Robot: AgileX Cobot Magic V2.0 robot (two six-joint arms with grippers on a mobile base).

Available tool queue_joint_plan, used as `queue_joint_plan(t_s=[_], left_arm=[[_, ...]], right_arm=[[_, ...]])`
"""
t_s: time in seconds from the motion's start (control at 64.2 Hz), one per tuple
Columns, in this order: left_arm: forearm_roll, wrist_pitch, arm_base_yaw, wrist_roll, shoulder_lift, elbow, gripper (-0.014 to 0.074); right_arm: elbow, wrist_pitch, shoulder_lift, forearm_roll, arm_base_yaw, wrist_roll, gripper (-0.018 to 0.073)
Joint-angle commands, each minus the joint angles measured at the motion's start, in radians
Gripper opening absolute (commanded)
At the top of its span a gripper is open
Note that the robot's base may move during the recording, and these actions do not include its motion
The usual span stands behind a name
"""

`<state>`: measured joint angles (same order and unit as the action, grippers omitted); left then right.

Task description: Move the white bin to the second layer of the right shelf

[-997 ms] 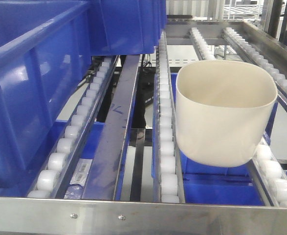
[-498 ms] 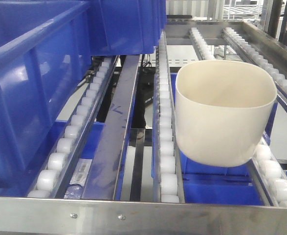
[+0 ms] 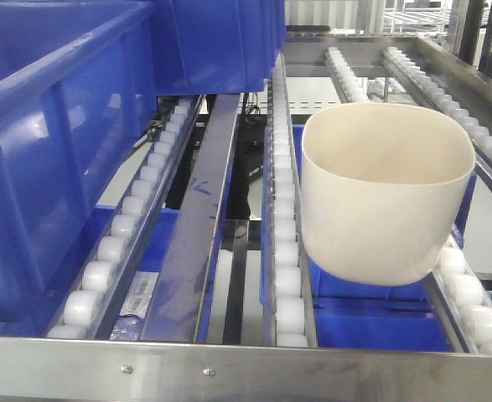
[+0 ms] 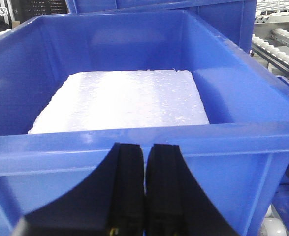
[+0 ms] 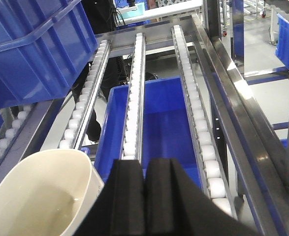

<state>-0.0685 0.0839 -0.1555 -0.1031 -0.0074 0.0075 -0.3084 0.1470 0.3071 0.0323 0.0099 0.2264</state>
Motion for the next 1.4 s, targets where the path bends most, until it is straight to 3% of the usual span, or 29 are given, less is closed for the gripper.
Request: queue_joint_plan(t_s=[0.0, 0.53, 0.67, 1.246, 1.386], left_arm=[[-0.005, -0.084, -0.004, 0.004, -0.014, 0.037, 0.0085], [-0.005, -0.084, -0.004, 0.004, -0.014, 0.037, 0.0085], [-0.005, -0.084, -0.004, 0.004, -0.014, 0.037, 0.0085], [-0.005, -0.084, -0.004, 0.004, -0.014, 0.037, 0.0085], [-0.005, -0.084, -0.004, 0.004, -0.014, 0.037, 0.0085]], right_arm=[[-0.029, -0.095, 0.007, -0.014, -0.007, -0.008, 0.0056], [0.266, -0.075, -0.342, -0.082, -0.010, -0.008, 0.0056], [0.320, -0.114, -0.337, -0.083, -0.011, -0.008, 0.0056], [0.322, -0.091, -0.337, -0.083, -0.011, -0.008, 0.0056], [0.322, -0.089, -0.337, -0.032, -0.011, -0.065, 0.0056]])
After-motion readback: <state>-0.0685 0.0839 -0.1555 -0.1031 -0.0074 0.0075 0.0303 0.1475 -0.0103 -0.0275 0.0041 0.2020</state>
